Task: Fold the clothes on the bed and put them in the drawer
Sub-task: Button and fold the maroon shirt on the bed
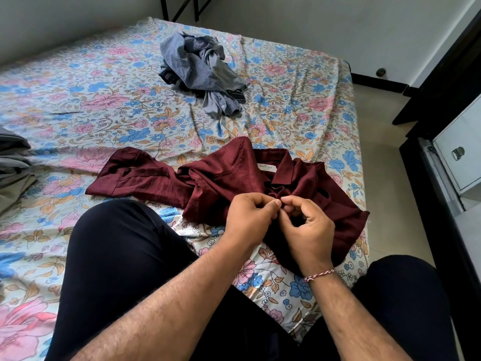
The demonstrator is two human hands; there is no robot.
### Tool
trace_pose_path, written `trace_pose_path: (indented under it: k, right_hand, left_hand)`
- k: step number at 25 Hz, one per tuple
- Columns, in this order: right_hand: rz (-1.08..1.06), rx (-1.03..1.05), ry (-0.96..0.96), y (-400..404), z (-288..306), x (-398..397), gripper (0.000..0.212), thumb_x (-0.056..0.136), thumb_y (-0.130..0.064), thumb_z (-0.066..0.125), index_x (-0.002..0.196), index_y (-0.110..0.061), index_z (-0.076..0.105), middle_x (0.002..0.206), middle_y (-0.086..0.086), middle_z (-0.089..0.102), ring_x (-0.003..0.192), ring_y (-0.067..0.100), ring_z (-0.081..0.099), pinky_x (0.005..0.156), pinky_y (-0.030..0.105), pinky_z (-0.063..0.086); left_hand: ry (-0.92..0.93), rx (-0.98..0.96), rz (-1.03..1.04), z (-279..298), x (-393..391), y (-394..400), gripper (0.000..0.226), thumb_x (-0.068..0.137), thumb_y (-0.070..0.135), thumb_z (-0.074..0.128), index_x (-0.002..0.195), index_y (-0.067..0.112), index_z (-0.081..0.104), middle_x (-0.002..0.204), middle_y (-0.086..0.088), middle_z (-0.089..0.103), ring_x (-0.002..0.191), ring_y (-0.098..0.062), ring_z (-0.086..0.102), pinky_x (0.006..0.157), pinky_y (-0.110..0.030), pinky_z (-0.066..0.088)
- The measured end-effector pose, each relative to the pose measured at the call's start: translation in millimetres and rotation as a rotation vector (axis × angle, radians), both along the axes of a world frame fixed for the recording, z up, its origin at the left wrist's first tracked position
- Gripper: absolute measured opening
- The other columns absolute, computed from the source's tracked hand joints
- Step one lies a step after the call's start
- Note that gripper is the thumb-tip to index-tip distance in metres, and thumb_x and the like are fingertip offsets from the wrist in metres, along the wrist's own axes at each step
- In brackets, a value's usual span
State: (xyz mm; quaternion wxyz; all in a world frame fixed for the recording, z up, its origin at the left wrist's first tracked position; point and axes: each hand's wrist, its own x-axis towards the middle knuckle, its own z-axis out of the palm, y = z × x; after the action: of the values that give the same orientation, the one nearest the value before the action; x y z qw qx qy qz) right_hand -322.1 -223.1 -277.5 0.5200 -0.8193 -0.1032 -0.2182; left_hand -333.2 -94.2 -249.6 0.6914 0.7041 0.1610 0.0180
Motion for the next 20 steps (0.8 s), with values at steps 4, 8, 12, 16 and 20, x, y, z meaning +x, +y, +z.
trace_pose_path:
  k: [4,8,12,16,20]
  right_hand:
    - [0.042,0.004,-0.007,0.4,-0.2,-0.6,0.024,0.081,0.000,0.083,0.098,-0.016,0.077,0.089,-0.007,0.073,0.080,0.010,0.070,0.076,0.022,0.058]
    - [0.061,0.011,-0.005,-0.8,1.4,1.0,0.024,0.082,-0.002,0.083,0.100,-0.017,0.077,0.091,-0.006,0.073,0.083,0.010,0.070,0.079,0.021,0.057]
    - [0.089,0.032,-0.005,-4.3,0.6,-0.3,0.022,0.084,-0.003,0.082,0.103,-0.012,0.076,0.095,-0.006,0.075,0.087,0.010,0.072,0.081,0.025,0.058]
    - [0.066,-0.034,-0.059,-11.0,1.3,-2.9,0.023,0.082,-0.002,0.084,0.102,-0.011,0.077,0.094,-0.006,0.075,0.086,0.008,0.072,0.081,0.023,0.057]
    - [0.036,-0.156,-0.100,-20.7,-0.8,-0.7,0.021,0.085,0.000,0.079,0.103,-0.010,0.076,0.094,-0.005,0.072,0.089,0.007,0.069,0.083,0.025,0.056]
  left_hand:
    - [0.035,-0.110,0.037,0.1,-0.3,0.4,0.012,0.094,0.015,0.077,0.086,0.007,0.078,0.061,0.004,0.065,0.053,-0.006,0.054,0.050,-0.020,0.044]
    - [-0.002,-0.047,0.023,1.3,-1.6,-1.3,0.012,0.096,0.017,0.074,0.085,0.012,0.078,0.058,0.011,0.065,0.051,0.002,0.056,0.053,-0.018,0.045]
    - [-0.094,0.238,-0.007,1.5,0.9,3.6,0.015,0.093,0.023,0.075,0.078,0.022,0.075,0.064,0.011,0.070,0.058,-0.001,0.061,0.059,-0.024,0.051]
    - [-0.237,0.601,-0.100,5.1,-0.2,5.1,0.010,0.094,0.023,0.070,0.087,0.025,0.076,0.081,0.013,0.074,0.077,-0.004,0.067,0.072,-0.026,0.055]
    - [-0.236,0.479,-0.169,0.0,2.6,0.1,0.009,0.092,0.021,0.075,0.084,0.022,0.078,0.079,0.012,0.075,0.074,0.000,0.068,0.072,-0.025,0.056]
